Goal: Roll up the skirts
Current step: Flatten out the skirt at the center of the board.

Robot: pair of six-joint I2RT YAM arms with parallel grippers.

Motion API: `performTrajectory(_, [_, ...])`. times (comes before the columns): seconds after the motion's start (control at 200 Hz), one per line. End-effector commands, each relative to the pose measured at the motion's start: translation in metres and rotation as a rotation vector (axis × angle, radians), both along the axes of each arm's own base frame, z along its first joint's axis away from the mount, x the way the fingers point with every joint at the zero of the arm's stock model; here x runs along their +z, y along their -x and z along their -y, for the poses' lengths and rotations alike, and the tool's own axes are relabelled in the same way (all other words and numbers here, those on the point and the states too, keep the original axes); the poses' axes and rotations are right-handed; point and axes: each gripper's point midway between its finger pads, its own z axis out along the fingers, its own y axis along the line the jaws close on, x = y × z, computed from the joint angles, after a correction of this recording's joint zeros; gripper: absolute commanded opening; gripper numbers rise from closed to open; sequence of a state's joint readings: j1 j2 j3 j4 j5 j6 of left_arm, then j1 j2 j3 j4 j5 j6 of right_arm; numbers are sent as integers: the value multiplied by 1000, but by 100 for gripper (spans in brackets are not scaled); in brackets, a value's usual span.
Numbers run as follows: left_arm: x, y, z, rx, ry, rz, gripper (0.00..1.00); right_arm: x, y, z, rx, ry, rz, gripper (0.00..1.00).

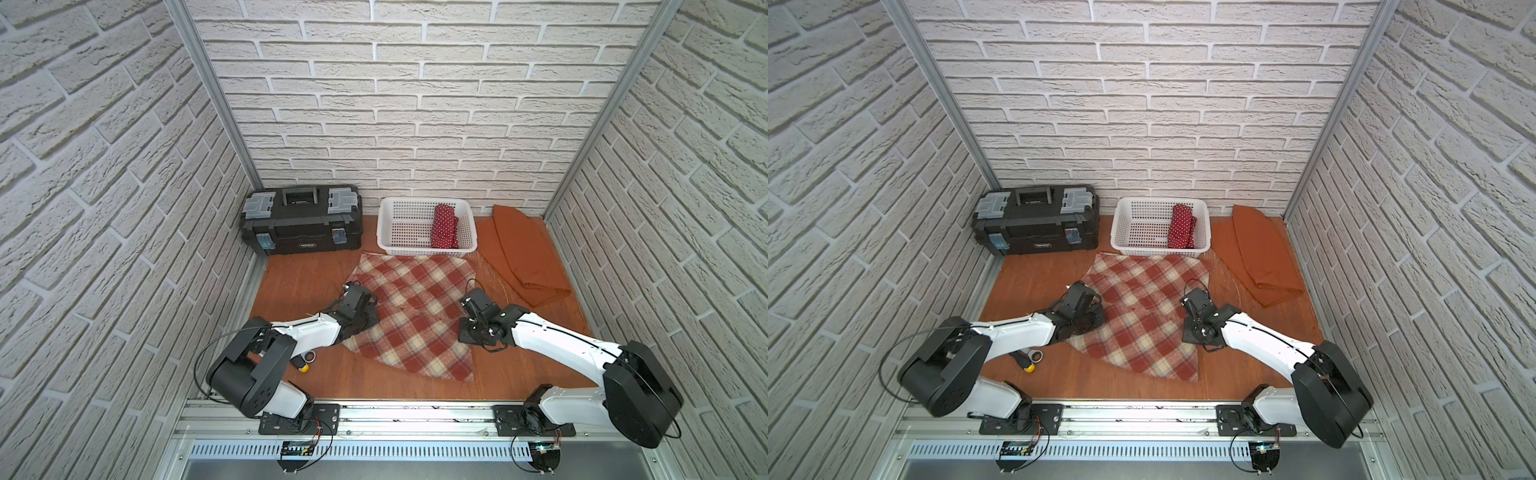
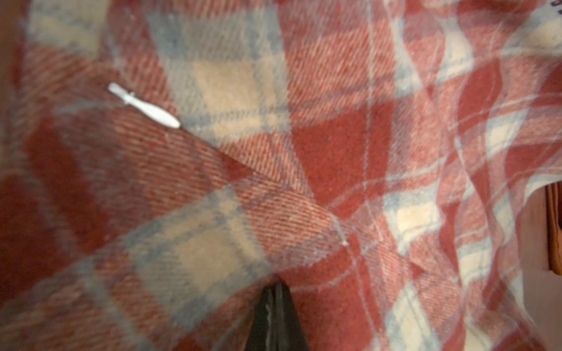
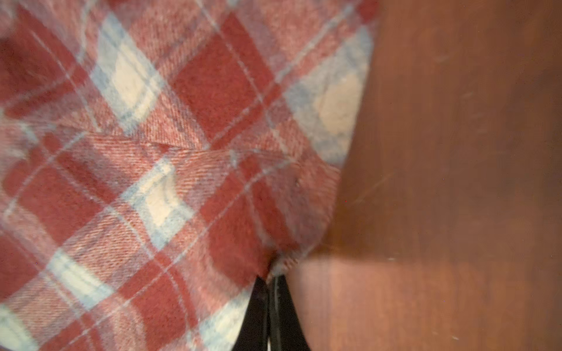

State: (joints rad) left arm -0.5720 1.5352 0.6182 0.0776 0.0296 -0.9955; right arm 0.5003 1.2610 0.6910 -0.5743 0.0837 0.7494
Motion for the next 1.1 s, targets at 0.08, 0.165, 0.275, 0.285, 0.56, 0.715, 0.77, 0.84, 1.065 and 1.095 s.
performTrajectory(0.08, [7,-41,42,-119,69,46,0,11,-15,57,-111,102,21,2])
performTrajectory(0.165, [16,-59,50,-123,118,66,0,8,-20,74,-169,102,17,2])
performTrajectory(0.275, [43,-66,49,-136,143,122,16,11,-28,84,-192,111,41,2])
performTrajectory(0.285, [43,-65,48,-135,139,122,22,11,-28,84,-193,110,39,2])
performTrajectory(0.56, [70,-10,-18,-29,12,121,86,6,-19,58,-125,-25,-37,36])
performTrajectory(0.715, [59,56,-45,14,-27,73,92,23,0,62,-123,-27,-8,47])
performTrajectory(0.77, [51,72,-51,31,-28,62,92,24,11,61,-123,-39,-19,48])
performTrajectory(0.84, [42,83,-55,50,-4,69,92,22,24,59,-122,-56,-38,50])
performTrajectory(1.065, [38,77,-33,24,79,146,91,-4,65,52,-162,-134,-128,57])
performTrajectory(1.095, [38,74,-28,9,81,157,90,-8,69,51,-170,-143,-141,57])
